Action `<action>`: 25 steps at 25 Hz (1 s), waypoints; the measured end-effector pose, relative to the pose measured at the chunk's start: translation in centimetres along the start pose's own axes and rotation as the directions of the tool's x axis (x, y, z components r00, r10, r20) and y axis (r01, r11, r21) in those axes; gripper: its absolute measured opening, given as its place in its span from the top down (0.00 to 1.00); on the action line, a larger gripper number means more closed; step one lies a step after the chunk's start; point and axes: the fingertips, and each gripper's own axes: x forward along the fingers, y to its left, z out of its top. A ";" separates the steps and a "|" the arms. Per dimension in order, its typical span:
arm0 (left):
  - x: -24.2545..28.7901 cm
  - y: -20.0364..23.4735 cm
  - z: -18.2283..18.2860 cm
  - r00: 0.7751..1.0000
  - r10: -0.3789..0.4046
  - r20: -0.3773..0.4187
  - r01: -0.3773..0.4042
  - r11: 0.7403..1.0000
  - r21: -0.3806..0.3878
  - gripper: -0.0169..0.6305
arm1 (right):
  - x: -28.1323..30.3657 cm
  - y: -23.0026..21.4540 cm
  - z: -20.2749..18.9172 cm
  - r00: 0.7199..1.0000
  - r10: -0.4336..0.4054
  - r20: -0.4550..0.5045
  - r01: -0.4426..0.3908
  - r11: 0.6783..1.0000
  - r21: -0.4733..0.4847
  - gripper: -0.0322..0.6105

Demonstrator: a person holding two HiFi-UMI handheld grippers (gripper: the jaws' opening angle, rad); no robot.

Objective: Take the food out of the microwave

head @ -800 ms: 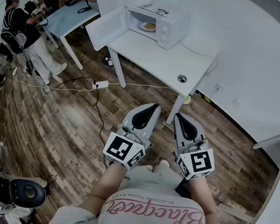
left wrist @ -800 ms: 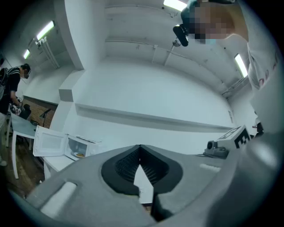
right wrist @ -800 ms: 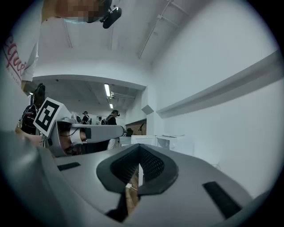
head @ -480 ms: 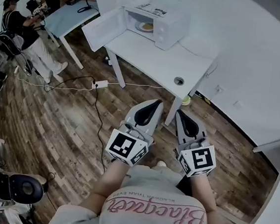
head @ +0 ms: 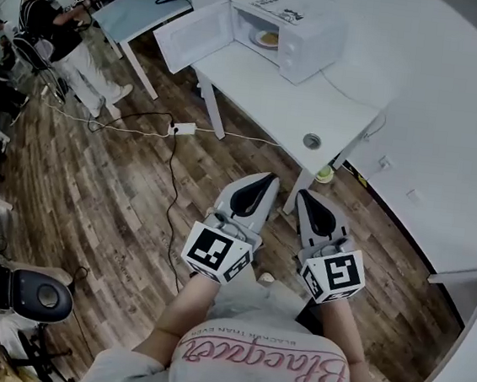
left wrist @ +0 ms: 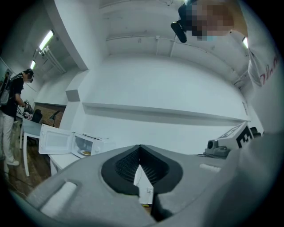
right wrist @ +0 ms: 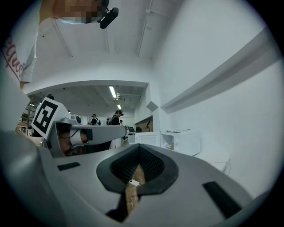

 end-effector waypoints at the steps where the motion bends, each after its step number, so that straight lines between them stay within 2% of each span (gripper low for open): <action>1: 0.1 0.3 -0.1 1.000 0.011 0.000 -0.011 1.000 0.000 0.97 | 0.2 -0.1 -0.2 1.000 0.009 -0.007 -0.009 1.000 -0.002 0.94; 8: -0.1 3.5 0.4 0.998 0.068 0.017 -0.068 0.998 -0.001 0.97 | 2.8 0.2 -0.5 0.999 0.045 -0.023 -0.045 0.999 -0.018 0.94; 13: 0.3 6.8 0.4 0.998 0.057 0.010 -0.057 0.998 0.000 0.97 | 6.0 0.4 -0.7 0.999 0.022 -0.030 -0.022 1.000 -0.009 0.94; 25: -0.4 21.7 1.9 1.000 0.006 -0.006 -0.006 1.000 -0.018 0.97 | 18.7 4.2 -0.9 0.996 -0.072 -0.049 0.072 0.997 0.002 0.93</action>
